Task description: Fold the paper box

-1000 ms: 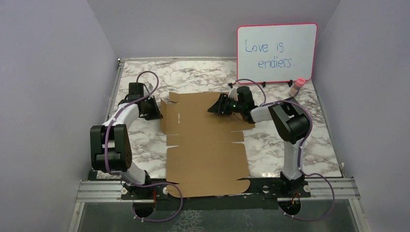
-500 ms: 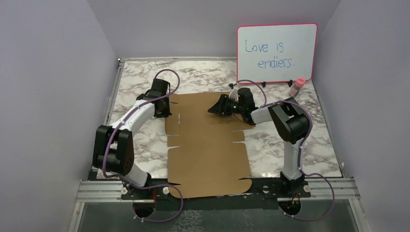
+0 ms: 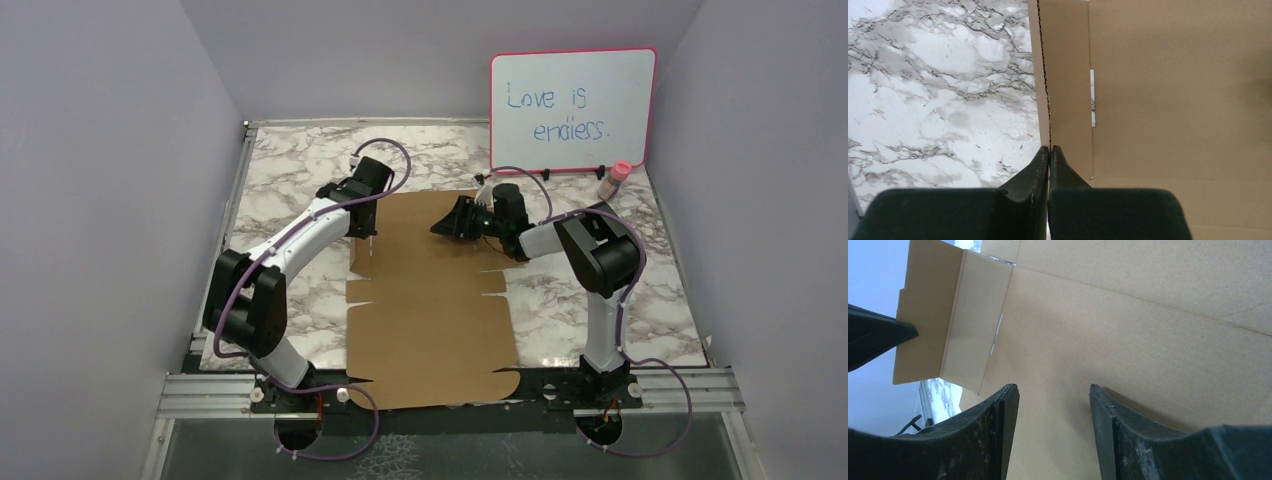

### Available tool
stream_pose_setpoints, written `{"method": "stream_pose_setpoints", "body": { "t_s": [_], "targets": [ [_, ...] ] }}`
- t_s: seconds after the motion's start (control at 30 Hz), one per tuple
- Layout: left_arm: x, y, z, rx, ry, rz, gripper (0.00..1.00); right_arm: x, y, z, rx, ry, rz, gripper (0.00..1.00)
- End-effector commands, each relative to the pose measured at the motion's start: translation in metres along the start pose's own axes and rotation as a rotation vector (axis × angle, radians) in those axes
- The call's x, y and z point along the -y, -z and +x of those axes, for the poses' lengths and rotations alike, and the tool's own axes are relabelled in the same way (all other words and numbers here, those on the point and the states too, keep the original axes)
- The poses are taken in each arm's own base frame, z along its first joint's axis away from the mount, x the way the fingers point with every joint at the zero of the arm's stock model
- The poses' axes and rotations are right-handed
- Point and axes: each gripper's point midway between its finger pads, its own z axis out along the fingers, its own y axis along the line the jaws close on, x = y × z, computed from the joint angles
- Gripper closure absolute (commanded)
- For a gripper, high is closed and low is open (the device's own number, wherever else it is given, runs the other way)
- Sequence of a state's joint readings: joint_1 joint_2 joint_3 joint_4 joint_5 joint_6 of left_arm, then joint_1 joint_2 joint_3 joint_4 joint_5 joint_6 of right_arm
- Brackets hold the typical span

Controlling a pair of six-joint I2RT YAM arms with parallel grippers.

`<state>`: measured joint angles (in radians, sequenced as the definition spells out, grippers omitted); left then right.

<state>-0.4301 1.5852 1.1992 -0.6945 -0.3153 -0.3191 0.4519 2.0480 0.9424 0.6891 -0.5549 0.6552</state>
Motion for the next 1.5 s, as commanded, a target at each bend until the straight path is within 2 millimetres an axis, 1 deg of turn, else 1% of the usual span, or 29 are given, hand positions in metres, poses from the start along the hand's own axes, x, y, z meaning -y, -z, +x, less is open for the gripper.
{"method": "stream_pose_setpoints", "body": {
  "t_s": [0.0, 0.2, 0.47, 0.73, 0.9, 1.0, 1.13, 1.17, 1.23, 1.33, 1.47],
  "targets": [
    [0.019, 0.002, -0.003, 0.005, -0.031, -0.035, 1.0, 0.022, 0.003, 0.027, -0.05, -0.043, 0.086, 0.4],
    [0.049, 0.002, -0.001, 0.009, -0.112, -0.049, 1.0, 0.024, 0.003, 0.028, -0.049, -0.049, 0.087, 0.4],
    [0.078, 0.004, -0.001, 0.016, -0.175, -0.045, 1.0, 0.025, 0.004, 0.03, -0.044, -0.052, 0.094, 0.4],
    [0.093, -0.002, 0.004, 0.002, -0.216, -0.049, 1.0, 0.026, 0.006, 0.029, -0.035, -0.052, 0.102, 0.4],
    [0.08, 0.0, 0.0, 0.015, -0.232, -0.128, 0.96, 0.024, 0.006, 0.028, -0.033, -0.05, 0.101, 0.4],
    [0.076, 0.005, -0.004, 0.025, -0.231, -0.144, 0.88, 0.024, 0.007, 0.028, -0.031, -0.051, 0.1, 0.4],
    [0.075, 0.015, -0.012, 0.05, -0.216, -0.134, 0.69, 0.023, 0.007, 0.027, -0.029, -0.048, 0.098, 0.4],
    [0.074, 0.018, -0.014, 0.06, -0.209, -0.133, 0.63, 0.023, 0.007, 0.027, -0.028, -0.047, 0.098, 0.4],
    [0.071, 0.027, -0.02, 0.083, -0.195, -0.128, 0.56, 0.023, 0.008, 0.027, -0.027, -0.046, 0.101, 0.4],
    [0.065, 0.045, -0.028, 0.126, -0.157, -0.109, 0.49, 0.023, 0.008, 0.027, -0.028, -0.045, 0.101, 0.4],
    [0.048, 0.062, -0.033, 0.155, -0.08, -0.077, 0.35, 0.023, 0.008, 0.027, -0.027, -0.043, 0.101, 0.4]
  ]
}}
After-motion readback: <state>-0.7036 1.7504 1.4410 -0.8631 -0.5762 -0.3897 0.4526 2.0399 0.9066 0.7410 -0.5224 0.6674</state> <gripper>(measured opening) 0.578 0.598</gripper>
